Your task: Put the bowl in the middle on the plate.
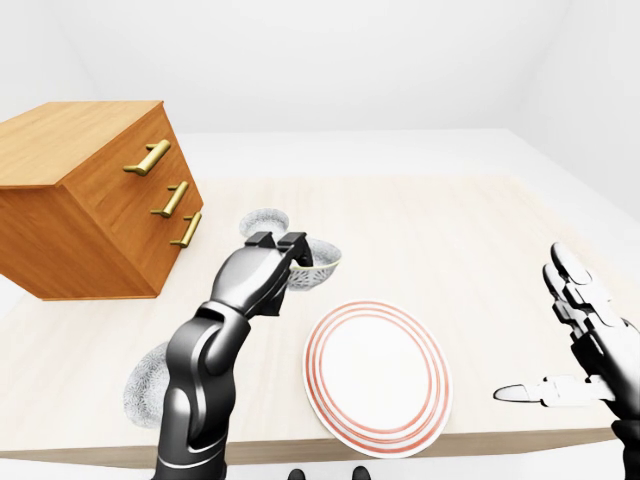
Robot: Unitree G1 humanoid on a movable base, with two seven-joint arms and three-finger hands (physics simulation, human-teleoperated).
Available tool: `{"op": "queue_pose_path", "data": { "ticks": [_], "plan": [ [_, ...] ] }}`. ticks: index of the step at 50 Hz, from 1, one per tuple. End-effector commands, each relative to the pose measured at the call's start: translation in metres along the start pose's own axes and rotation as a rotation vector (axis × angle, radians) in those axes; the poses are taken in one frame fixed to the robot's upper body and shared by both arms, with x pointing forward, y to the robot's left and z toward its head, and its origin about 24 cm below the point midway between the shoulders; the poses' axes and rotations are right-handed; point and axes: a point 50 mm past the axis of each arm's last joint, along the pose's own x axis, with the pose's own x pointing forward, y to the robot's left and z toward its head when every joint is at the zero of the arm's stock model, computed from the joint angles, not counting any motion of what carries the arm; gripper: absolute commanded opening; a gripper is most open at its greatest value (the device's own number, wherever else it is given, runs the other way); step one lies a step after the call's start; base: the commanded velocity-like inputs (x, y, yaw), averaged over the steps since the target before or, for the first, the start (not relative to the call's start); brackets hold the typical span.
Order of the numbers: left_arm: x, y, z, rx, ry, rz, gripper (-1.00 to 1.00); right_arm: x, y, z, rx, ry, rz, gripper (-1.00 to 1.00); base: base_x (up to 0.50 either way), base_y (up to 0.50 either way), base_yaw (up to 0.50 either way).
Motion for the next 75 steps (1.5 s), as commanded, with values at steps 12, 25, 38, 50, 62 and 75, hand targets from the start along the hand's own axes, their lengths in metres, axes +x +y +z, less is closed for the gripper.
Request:
{"op": "queue_pose_path", "data": {
  "ticks": [12, 25, 38, 50, 62, 75],
  "plan": [
    [-0.008, -0.006, 0.033, -0.013, -0.116, 0.036, -1.0, 0.001, 0.001, -0.002, 0.004, 0.007, 0.003, 1.0, 0.0, 0.0, 0.0],
    [-0.014, -0.013, 0.044, -0.036, -0.151, 0.034, -1.0, 0.0, 0.001, -0.001, 0.0, 0.007, 0.003, 1.0, 0.0, 0.0, 0.0],
    [-0.021, -0.024, 0.059, -0.063, -0.205, 0.03, -1.0, -0.001, 0.0, 0.001, -0.007, 0.003, -0.003, 1.0, 0.0, 0.0, 0.0],
    [-0.025, -0.035, 0.07, -0.076, -0.241, 0.025, -1.0, 0.0, 0.0, 0.0, -0.008, 0.006, -0.004, 1.0, 0.0, 0.0, 0.0],
    [-0.027, -0.044, 0.076, -0.091, -0.264, 0.013, -1.0, -0.001, -0.001, 0.004, -0.024, -0.006, -0.007, 1.0, 0.0, 0.0, 0.0],
    [-0.029, -0.051, 0.08, -0.106, -0.271, 0.004, -1.0, 0.0, 0.0, 0.001, -0.019, 0.005, -0.001, 1.0, 0.0, 0.0, 0.0]
  ]
}}
